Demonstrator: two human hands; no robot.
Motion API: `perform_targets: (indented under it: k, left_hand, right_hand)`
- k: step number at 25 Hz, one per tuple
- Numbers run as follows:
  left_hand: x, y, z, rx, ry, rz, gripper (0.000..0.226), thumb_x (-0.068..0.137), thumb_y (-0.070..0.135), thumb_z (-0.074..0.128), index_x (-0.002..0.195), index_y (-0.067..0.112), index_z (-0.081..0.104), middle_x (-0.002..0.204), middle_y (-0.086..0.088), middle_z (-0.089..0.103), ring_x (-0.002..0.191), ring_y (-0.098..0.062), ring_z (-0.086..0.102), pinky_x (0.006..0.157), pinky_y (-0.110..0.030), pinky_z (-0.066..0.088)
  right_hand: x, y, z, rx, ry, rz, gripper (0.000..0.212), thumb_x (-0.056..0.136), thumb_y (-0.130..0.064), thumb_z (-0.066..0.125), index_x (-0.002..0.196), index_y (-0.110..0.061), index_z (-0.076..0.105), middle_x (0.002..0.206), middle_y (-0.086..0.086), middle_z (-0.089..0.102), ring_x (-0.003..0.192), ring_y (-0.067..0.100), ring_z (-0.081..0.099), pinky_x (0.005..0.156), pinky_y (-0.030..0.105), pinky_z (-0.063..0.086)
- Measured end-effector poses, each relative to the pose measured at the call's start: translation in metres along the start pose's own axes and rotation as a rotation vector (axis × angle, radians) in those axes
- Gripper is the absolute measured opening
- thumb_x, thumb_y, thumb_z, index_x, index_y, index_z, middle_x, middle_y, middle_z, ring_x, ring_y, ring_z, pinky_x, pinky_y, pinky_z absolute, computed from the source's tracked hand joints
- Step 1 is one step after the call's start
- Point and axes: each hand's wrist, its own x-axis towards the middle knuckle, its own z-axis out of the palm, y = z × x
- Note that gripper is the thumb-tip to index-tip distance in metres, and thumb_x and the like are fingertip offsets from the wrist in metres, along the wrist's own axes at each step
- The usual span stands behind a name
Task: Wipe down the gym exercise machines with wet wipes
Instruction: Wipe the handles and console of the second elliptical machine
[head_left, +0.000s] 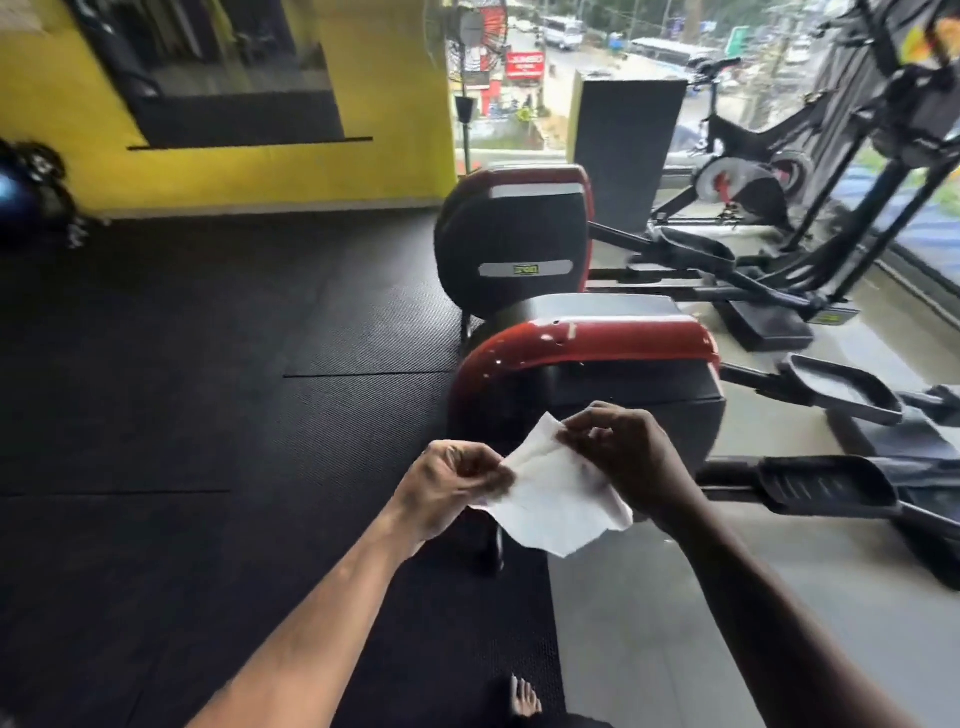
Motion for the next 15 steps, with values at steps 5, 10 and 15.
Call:
perform_targets:
  k: [5, 10, 15]
  left_hand:
    - [0.041, 0.004, -0.063, -0.029, 0.15, -0.022, 0.018, 0.082, 0.022, 0.084, 0.083, 0.007, 0.075, 0.076, -0.01, 0.069, 0.07, -0.015, 0.06, 0.063, -0.021, 0.049]
    - [0.063, -0.01, -0.134, -0.131, 0.226, -0.007, 0.019, 0.091, 0.017, 0.079, 0.086, 0.007, 0.064, 0.068, 0.002, 0.056, 0.063, -0.009, 0.051, 0.064, -0.021, 0.05]
    - [0.094, -0.03, -0.223, -0.191, 0.297, 0.033, 0.021, 0.094, 0.02, 0.073, 0.104, 0.003, 0.068, 0.09, -0.016, 0.071, 0.079, -0.02, 0.067, 0.07, -0.026, 0.057]
  right_hand:
    - [0.09, -0.001, 0.037, 0.032, -0.054, -0.048, 0.002, 0.086, -0.024, 0.081, 0.087, -0.026, 0.079, 0.071, -0.011, 0.07, 0.058, -0.001, 0.055, 0.057, 0.018, 0.045]
    - [0.166, -0.015, 0.093, 0.023, -0.177, -0.099, 0.01, 0.091, -0.019, 0.075, 0.083, -0.026, 0.076, 0.071, -0.019, 0.07, 0.062, -0.004, 0.058, 0.061, 0.015, 0.043]
    - [0.238, -0.029, 0.164, 0.245, -0.299, 0.036, 0.02, 0.095, -0.026, 0.072, 0.081, -0.017, 0.06, 0.067, -0.008, 0.058, 0.059, 0.007, 0.045, 0.061, 0.026, 0.04]
